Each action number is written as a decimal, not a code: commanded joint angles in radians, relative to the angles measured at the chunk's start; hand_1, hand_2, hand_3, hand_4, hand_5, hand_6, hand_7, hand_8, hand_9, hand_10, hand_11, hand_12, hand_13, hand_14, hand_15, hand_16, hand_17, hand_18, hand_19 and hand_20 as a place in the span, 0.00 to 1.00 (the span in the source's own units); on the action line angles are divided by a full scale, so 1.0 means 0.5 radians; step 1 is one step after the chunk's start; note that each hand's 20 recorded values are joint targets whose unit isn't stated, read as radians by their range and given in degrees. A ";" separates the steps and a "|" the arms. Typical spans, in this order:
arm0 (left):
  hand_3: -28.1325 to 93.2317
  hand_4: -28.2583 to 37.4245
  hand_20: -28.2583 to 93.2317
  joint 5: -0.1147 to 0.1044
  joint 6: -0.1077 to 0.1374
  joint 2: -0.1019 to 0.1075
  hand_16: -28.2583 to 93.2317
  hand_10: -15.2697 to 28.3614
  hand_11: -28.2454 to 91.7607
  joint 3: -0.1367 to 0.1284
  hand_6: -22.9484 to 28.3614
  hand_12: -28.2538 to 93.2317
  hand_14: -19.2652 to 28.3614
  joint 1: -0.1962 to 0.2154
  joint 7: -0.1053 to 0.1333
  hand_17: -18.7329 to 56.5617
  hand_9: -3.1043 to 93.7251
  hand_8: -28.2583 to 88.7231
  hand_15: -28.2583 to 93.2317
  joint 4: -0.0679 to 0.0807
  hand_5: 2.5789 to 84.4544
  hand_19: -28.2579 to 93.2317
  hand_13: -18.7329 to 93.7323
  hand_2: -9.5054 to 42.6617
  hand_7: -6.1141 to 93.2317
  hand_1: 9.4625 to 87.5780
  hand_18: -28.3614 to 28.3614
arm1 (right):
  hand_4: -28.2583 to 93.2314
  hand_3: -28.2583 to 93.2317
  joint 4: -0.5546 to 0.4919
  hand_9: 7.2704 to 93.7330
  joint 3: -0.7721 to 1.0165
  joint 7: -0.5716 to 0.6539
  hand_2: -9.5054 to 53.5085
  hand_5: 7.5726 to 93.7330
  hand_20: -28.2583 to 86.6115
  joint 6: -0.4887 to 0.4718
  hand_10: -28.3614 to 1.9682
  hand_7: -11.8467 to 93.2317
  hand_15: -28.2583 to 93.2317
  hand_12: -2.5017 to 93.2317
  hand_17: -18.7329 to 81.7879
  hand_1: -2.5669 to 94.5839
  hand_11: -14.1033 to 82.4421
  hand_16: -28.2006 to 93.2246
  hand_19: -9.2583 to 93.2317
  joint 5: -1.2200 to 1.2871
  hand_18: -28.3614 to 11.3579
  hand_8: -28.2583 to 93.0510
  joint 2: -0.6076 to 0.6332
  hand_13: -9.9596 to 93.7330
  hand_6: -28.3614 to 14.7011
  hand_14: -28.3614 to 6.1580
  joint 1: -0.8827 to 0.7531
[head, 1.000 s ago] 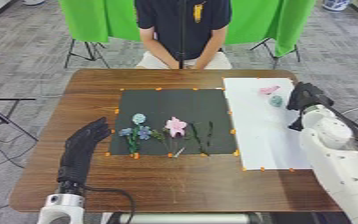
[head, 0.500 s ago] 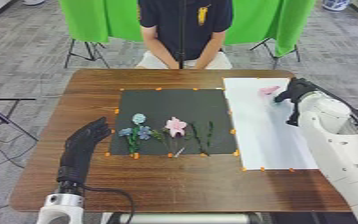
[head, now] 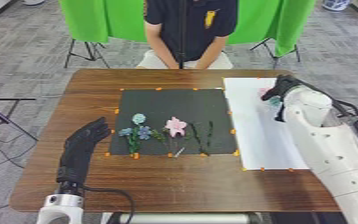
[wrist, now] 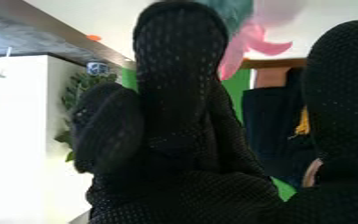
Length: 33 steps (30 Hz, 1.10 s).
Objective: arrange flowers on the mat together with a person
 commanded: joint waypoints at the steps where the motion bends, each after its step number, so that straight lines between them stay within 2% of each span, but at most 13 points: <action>1: 0.74 0.12 0.37 -0.008 0.010 -0.004 0.29 0.62 0.39 0.000 0.51 0.39 0.74 0.023 0.002 0.28 0.44 0.19 0.38 0.006 0.50 0.28 0.46 0.07 0.22 0.20 0.70 | 0.06 0.72 0.002 0.81 -0.034 0.061 0.00 0.58 0.48 -0.093 0.31 0.17 0.61 0.15 0.93 0.39 0.26 0.38 0.88 -0.074 0.64 0.18 -0.019 1.00 0.40 0.73 -0.009; 5: 0.74 0.12 0.37 -0.009 0.007 -0.004 0.29 0.62 0.39 0.000 0.51 0.39 0.74 0.022 -0.008 0.28 0.44 0.19 0.38 0.008 0.50 0.28 0.46 0.07 0.22 0.20 0.70 | 0.06 0.72 0.012 0.82 -0.039 0.057 0.00 0.60 0.48 -0.036 0.32 0.18 0.62 0.15 0.93 0.42 0.26 0.38 0.88 -0.070 0.63 0.18 -0.029 1.00 0.45 0.74 -0.036; 11: 0.74 0.12 0.37 -0.005 -0.016 -0.001 0.29 0.62 0.39 0.005 0.51 0.39 0.74 -0.006 -0.023 0.28 0.44 0.19 0.38 0.021 0.50 0.28 0.46 0.07 0.22 0.20 0.70 | 0.06 0.74 0.002 0.88 -0.035 0.012 0.00 0.70 0.49 0.126 0.42 0.22 0.65 0.17 0.94 0.55 0.29 0.38 0.90 -0.114 0.63 0.16 -0.023 1.00 0.58 0.76 -0.146; 12: 0.74 0.12 0.37 -0.017 -0.005 0.013 0.29 0.62 0.39 0.012 0.51 0.39 0.74 -0.005 -0.017 0.28 0.44 0.19 0.38 0.020 0.50 0.28 0.46 0.08 0.22 0.20 0.70 | 0.06 0.73 0.003 0.90 -0.034 0.009 0.00 0.72 0.49 0.178 0.45 0.23 0.66 0.19 0.95 0.58 0.28 0.37 0.90 -0.095 0.63 0.16 -0.020 1.00 0.59 0.77 -0.167; 14: 0.74 0.12 0.37 -0.007 -0.013 0.010 0.29 0.62 0.39 0.007 0.51 0.39 0.74 -0.007 -0.023 0.28 0.44 0.19 0.38 0.020 0.50 0.28 0.46 0.07 0.22 0.20 0.70 | 0.07 0.67 0.007 0.93 -0.023 -0.012 0.00 0.75 0.50 0.217 0.48 0.23 0.67 0.24 0.95 0.64 0.25 0.36 0.90 -0.106 0.63 0.20 -0.020 1.00 0.60 0.78 -0.197; 15: 0.74 0.12 0.37 -0.013 -0.016 0.015 0.29 0.62 0.39 0.008 0.51 0.39 0.74 -0.016 -0.020 0.28 0.44 0.19 0.38 0.027 0.50 0.28 0.46 0.07 0.22 0.20 0.70 | 0.21 0.46 0.000 0.95 -0.019 -0.008 0.00 0.77 0.50 0.232 0.50 0.24 0.68 0.28 0.95 0.75 0.22 0.36 0.90 -0.084 0.63 0.23 -0.012 1.00 0.60 0.79 -0.210; 16: 0.74 0.12 0.37 -0.017 -0.010 0.020 0.29 0.62 0.39 0.008 0.51 0.39 0.74 -0.017 -0.023 0.28 0.44 0.19 0.38 0.026 0.50 0.28 0.46 0.07 0.22 0.20 0.70 | 0.44 0.11 0.000 0.98 -0.017 -0.008 0.00 0.80 0.52 0.234 0.52 0.24 0.68 0.30 0.96 0.92 0.21 0.36 0.90 -0.072 0.63 0.26 -0.009 1.00 0.60 0.79 -0.215; 17: 0.74 0.12 0.37 -0.016 -0.006 0.023 0.29 0.62 0.39 0.007 0.51 0.39 0.73 -0.015 -0.018 0.28 0.44 0.19 0.38 0.026 0.50 0.28 0.46 0.07 0.22 0.20 0.70 | 0.49 0.04 -0.007 0.99 -0.017 -0.006 0.00 0.82 0.52 0.236 0.54 0.24 0.69 0.31 0.96 0.97 0.21 0.36 0.90 -0.070 0.62 0.28 -0.003 1.00 0.60 0.79 -0.218; 18: 0.74 0.12 0.37 -0.014 -0.010 0.022 0.29 0.62 0.39 0.004 0.51 0.39 0.73 -0.014 -0.017 0.28 0.44 0.19 0.38 0.027 0.50 0.28 0.46 0.07 0.22 0.20 0.70 | 0.51 0.01 -0.020 1.00 -0.009 -0.005 0.00 0.84 0.52 0.231 0.55 0.24 0.70 0.32 0.96 0.99 0.21 0.36 0.90 -0.059 0.62 0.29 0.005 1.00 0.60 0.80 -0.227; 21: 0.74 0.12 0.37 -0.014 -0.012 0.018 0.29 0.62 0.39 0.003 0.51 0.39 0.73 -0.016 -0.018 0.28 0.44 0.19 0.38 0.024 0.50 0.28 0.46 0.07 0.22 0.21 0.70 | 0.56 0.00 -0.129 1.00 0.034 0.033 0.00 0.89 0.53 0.238 0.60 0.25 0.71 0.32 0.97 1.00 0.30 0.36 0.91 0.023 0.62 0.31 0.046 1.00 0.61 0.80 -0.253; 23: 0.74 0.12 0.37 -0.011 -0.012 0.017 0.29 0.62 0.39 0.002 0.51 0.39 0.73 -0.012 -0.014 0.28 0.44 0.19 0.38 0.023 0.50 0.28 0.46 0.07 0.22 0.20 0.70 | 0.57 0.01 -0.273 1.00 0.067 0.050 0.00 0.90 0.53 0.273 0.60 0.26 0.71 0.32 0.97 1.00 0.32 0.35 0.91 0.100 0.61 0.31 0.094 1.00 0.60 0.80 -0.278; 28: 0.74 0.12 0.37 -0.012 -0.017 0.018 0.29 0.62 0.39 -0.014 0.51 0.39 0.73 0.004 -0.020 0.28 0.44 0.19 0.38 0.016 0.50 0.28 0.46 0.07 0.22 0.20 0.70 | 0.57 0.01 -0.704 1.00 0.069 -0.016 0.00 0.90 0.53 0.268 0.60 0.25 0.71 0.31 0.97 1.00 0.32 0.36 0.91 0.279 0.61 0.31 0.202 1.00 0.60 0.80 -0.294; 33: 0.75 0.12 0.37 0.000 -0.046 0.007 0.29 0.61 0.39 -0.014 0.51 0.39 0.74 -0.021 -0.034 0.28 0.44 0.19 0.38 0.024 0.50 0.28 0.46 0.07 0.22 0.21 0.70 | 0.58 0.01 -0.975 1.00 -0.052 -0.101 0.00 0.91 0.54 0.219 0.59 0.25 0.71 0.30 0.97 1.00 0.31 0.35 0.92 0.507 0.61 0.31 0.221 1.00 0.60 0.80 -0.250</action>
